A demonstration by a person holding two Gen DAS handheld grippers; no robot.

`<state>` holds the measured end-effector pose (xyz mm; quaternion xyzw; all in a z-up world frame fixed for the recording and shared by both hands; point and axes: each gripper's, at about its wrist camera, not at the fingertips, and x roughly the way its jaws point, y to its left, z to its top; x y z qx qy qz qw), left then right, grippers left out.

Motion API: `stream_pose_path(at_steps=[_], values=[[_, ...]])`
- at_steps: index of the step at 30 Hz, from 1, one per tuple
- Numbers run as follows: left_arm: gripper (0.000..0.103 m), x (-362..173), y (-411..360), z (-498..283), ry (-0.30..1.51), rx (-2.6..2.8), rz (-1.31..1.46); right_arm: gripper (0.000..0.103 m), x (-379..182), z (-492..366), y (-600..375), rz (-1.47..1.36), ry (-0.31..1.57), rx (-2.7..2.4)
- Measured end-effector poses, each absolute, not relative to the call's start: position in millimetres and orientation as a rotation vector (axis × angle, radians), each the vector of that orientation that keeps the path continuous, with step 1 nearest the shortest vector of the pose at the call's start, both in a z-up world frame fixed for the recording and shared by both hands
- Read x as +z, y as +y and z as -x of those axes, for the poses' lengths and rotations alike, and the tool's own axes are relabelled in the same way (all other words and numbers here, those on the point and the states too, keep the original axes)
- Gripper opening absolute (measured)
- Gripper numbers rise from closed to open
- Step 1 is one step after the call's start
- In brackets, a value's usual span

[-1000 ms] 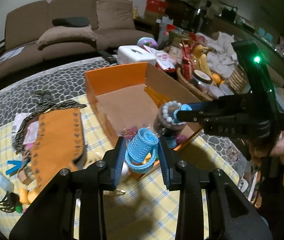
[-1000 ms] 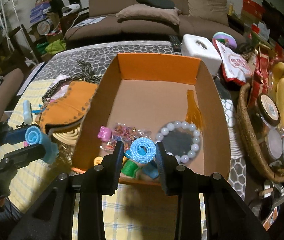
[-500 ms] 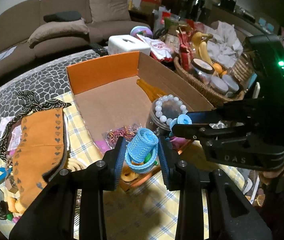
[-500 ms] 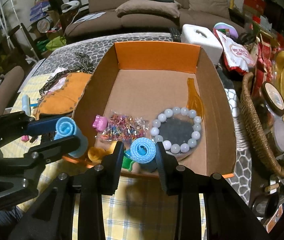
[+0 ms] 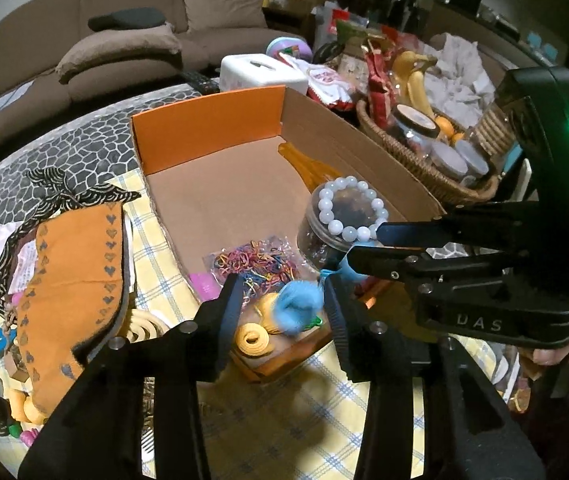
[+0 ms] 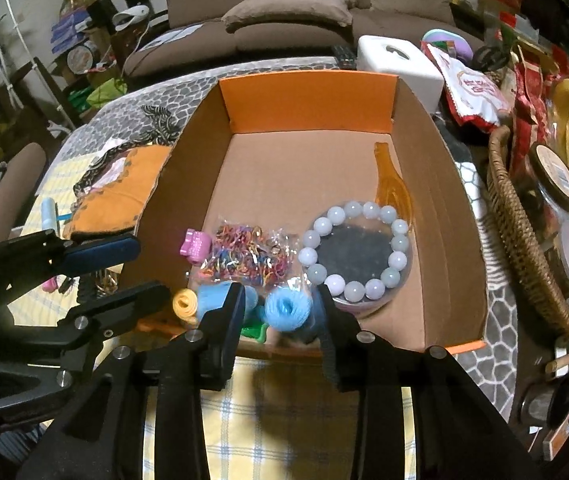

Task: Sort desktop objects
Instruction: 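Carry both blue rollers into the orange box and open both tools, then withdraw both tools from the box toward the orange pouch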

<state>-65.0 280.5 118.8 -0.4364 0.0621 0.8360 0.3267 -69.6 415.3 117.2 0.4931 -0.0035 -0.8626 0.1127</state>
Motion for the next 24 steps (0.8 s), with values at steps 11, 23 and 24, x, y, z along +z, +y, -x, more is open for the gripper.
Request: stream_pose_path(at_steps=[11, 23, 24], values=[[0.053, 127, 257, 59, 0.136, 2.227, 1.144, 0.045, 129, 64, 415, -1.436, -0.039, -2.555], [0.103, 146, 215, 51, 0.077, 2.315, 1.148, 0.085, 141, 54, 397, -1.412, -0.056, -2.564], [0.103, 147, 211, 50, 0.073, 2.321, 1.147, 0.087, 142, 53, 395, -1.411, -0.054, -2.565]])
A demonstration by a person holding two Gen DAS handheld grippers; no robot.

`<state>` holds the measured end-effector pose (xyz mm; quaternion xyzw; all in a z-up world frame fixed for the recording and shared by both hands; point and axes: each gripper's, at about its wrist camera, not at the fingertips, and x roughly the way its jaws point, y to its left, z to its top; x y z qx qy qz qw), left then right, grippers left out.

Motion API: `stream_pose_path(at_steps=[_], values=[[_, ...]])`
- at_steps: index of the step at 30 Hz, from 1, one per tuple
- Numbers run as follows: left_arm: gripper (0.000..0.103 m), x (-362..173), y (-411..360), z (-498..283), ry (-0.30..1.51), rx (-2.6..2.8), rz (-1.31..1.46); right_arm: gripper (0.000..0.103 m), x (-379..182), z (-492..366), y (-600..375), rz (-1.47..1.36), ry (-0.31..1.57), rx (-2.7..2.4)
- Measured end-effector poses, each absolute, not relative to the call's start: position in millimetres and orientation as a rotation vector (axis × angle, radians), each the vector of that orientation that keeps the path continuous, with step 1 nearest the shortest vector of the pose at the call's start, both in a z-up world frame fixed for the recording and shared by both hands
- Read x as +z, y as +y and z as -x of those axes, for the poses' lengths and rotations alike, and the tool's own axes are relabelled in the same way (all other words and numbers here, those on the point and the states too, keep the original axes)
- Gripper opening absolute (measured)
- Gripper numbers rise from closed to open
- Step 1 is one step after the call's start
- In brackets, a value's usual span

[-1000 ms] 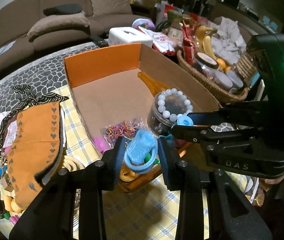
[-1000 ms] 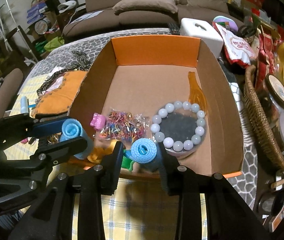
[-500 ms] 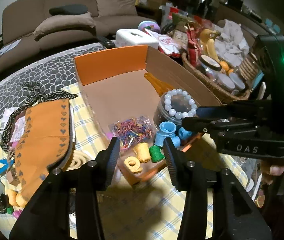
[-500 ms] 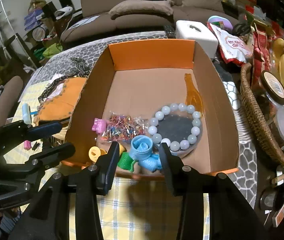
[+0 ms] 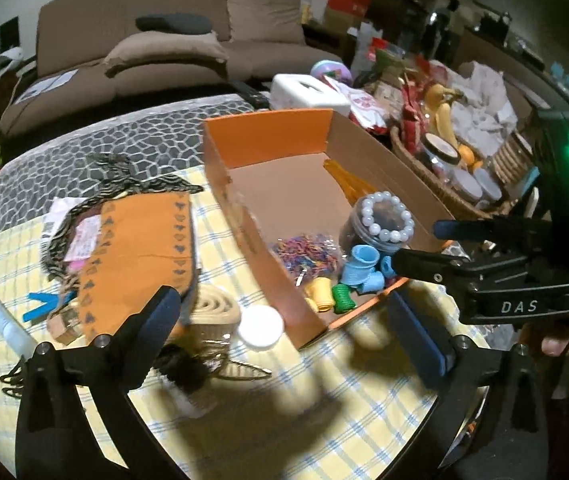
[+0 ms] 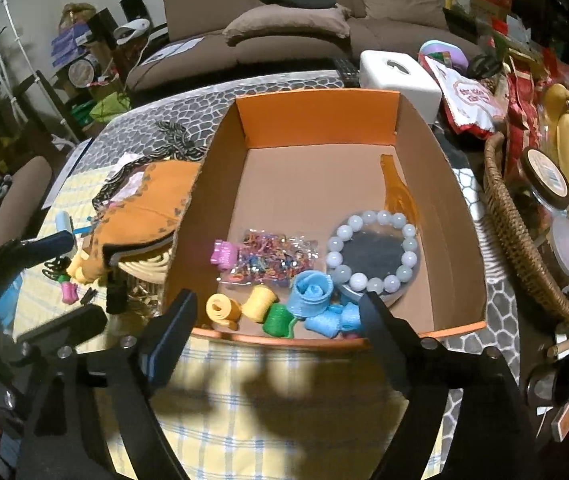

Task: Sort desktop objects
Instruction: 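Withdraw both tools from the box toward the orange pouch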

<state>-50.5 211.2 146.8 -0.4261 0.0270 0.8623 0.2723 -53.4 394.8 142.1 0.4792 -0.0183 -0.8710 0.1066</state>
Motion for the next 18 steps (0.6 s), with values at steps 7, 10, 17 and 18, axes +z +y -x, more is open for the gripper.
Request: stream_pose_path(at_steps=[7, 10, 17, 18], values=[[0.103, 156, 180, 45, 0.042, 2.367, 1.140, 0.092, 152, 48, 376, -1.389, -0.033, -2.574], [0.103, 158, 164, 42, 0.032, 2.395, 1.142, 0.094, 156, 45, 365, -1.377, -0.014, -2.571], [0.103, 159, 131, 36, 0.041, 2.429, 1.162, 0.095, 164, 42, 338, -1.354, 0.013, -2.553], [0.103, 159, 126, 35, 0.036, 2.429, 1.167, 0.095, 164, 42, 335, -1.353, 0.016, -2.551]])
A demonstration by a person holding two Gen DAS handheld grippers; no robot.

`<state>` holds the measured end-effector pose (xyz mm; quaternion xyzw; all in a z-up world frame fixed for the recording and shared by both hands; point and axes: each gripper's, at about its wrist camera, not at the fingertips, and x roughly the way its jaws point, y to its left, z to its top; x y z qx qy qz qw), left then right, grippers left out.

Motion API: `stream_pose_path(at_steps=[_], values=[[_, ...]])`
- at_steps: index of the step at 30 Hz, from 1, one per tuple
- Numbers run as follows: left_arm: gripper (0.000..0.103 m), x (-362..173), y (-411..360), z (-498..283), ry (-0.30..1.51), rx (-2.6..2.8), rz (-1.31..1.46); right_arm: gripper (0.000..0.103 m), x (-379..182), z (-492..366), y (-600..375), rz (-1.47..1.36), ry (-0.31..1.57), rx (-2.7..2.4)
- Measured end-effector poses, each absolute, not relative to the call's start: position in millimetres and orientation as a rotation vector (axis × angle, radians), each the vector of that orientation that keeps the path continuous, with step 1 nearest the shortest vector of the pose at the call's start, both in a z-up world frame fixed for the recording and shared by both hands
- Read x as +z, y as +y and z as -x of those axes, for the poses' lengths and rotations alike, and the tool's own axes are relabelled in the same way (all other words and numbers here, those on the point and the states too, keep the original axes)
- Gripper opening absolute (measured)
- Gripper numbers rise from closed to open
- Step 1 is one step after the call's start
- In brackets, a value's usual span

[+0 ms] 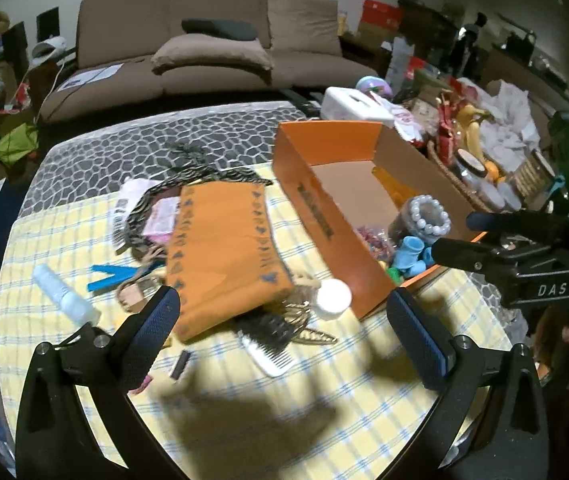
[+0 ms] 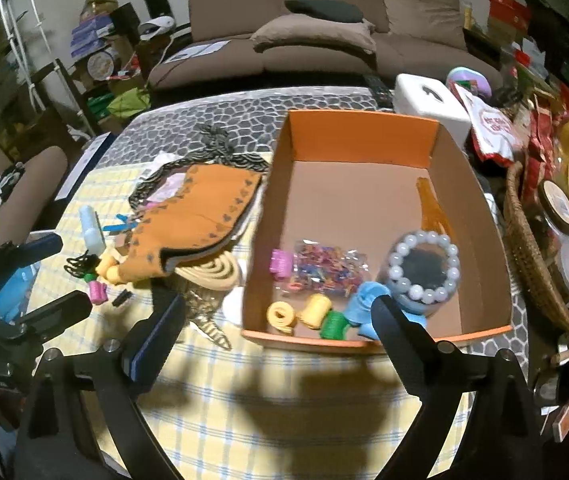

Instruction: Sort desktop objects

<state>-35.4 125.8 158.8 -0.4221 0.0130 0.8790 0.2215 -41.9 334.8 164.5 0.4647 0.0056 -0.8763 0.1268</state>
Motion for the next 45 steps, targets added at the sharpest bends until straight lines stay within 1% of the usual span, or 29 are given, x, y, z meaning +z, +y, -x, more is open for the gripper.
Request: stream_pose_path(at_steps=[14, 18, 25, 33, 36, 39, 45], values=[[0.103, 163, 34, 67, -0.023, 2.560, 1.237, 0.095, 173, 62, 281, -1.316, 0.038, -2.500], [0.103, 158, 25, 73, -0.016, 2.547, 1.247, 0.095, 170, 71, 266, -1.320, 0.049, -2.478], [0.103, 133, 31, 70, 0.013, 2.467, 1.260, 0.095, 158, 84, 240, -1.341, 0.032, -2.431], [0.103, 97, 44, 68, 0.022, 2.391, 1.310, 0.074, 140, 87, 218, -1.371, 0.078, -2.362], [0.103, 88, 45, 70, 0.019, 2.376, 1.325, 0.062, 131, 88, 212, -1.384, 0.093, -2.343], [0.103, 80, 49, 71, 0.022, 2.357, 1.325, 0.059, 122, 89, 209, -1.398, 0.091, -2.329], [0.103, 68, 63, 71, 0.078, 2.310, 1.320, 0.059, 110, 97, 210, -1.433, 0.043, -2.309]])
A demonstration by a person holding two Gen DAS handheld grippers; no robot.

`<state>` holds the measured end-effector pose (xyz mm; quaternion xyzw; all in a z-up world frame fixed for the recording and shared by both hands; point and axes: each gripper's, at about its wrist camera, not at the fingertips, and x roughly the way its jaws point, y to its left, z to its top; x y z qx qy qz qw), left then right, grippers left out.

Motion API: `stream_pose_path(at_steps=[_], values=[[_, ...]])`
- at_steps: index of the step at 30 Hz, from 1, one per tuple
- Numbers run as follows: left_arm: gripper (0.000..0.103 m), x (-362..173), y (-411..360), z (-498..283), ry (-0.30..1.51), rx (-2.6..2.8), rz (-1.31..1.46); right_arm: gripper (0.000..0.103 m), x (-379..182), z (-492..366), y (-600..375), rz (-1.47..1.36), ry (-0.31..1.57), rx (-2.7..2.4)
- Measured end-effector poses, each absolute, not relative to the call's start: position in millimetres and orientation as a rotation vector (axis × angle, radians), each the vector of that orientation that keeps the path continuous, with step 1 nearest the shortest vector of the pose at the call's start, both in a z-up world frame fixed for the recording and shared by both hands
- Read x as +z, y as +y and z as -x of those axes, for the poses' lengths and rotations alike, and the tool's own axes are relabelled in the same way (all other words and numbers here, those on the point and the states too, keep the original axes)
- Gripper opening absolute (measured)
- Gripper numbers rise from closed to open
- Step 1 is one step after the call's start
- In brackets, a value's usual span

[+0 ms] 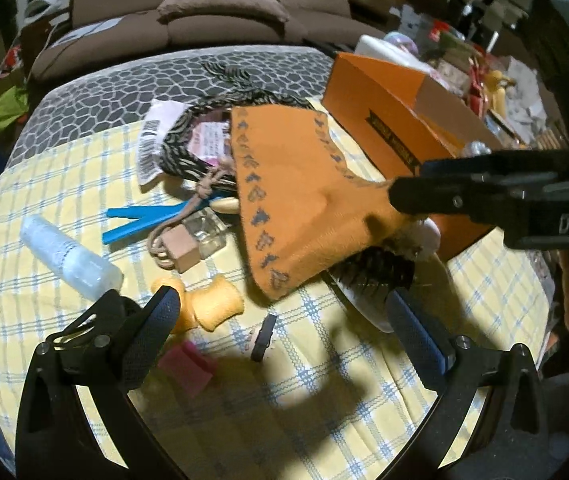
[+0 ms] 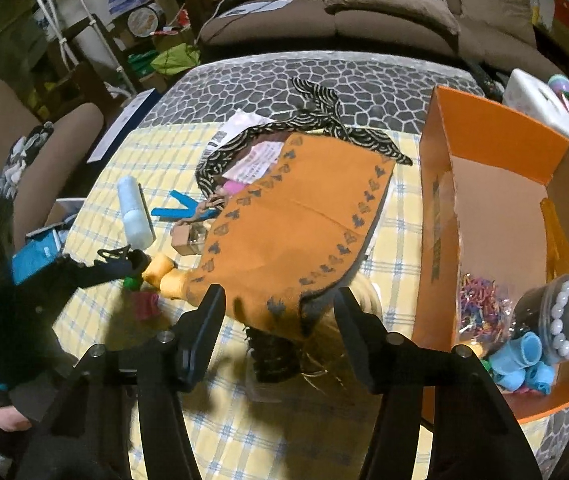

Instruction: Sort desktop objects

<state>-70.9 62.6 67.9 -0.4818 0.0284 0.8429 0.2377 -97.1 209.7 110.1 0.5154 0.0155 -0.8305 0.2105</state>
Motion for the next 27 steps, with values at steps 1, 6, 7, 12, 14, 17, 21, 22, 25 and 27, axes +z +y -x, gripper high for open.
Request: stream_pose_path(at_steps=[1, 6, 7, 12, 14, 17, 21, 22, 25, 27], values=[[0.103, 66, 64, 72, 0.089, 2.306, 1.321, 0.059, 109, 98, 210, -1.436, 0.033, -2.304], [0.102, 60, 69, 77, 0.095, 2.299, 1.320, 0.059, 106, 98, 207, -1.437, 0.027, -2.282], [0.100, 58, 70, 78, 0.094, 2.298, 1.321, 0.059, 106, 98, 207, -1.439, 0.026, -2.276], [0.077, 51, 74, 85, 0.125, 2.298, 1.338, 0.059, 100, 96, 202, -1.441, 0.065, -2.262], [0.069, 48, 77, 88, 0.139, 2.296, 1.347, 0.053, 99, 98, 202, -1.440, 0.072, -2.266], [0.053, 44, 80, 92, 0.157, 2.287, 1.360, 0.034, 98, 101, 204, -1.438, 0.081, -2.278], [0.032, 40, 86, 96, 0.173, 2.270, 1.371, 0.022, 99, 102, 207, -1.423, 0.067, -2.278], [0.026, 39, 87, 96, 0.177, 2.267, 1.369, 0.019, 100, 102, 207, -1.418, 0.066, -2.276], [0.012, 42, 89, 95, 0.187, 2.271, 1.349, 0.016, 102, 102, 206, -1.410, 0.066, -2.272], [0.009, 45, 88, 94, 0.187, 2.272, 1.336, 0.015, 105, 102, 205, -1.399, 0.072, -2.276]])
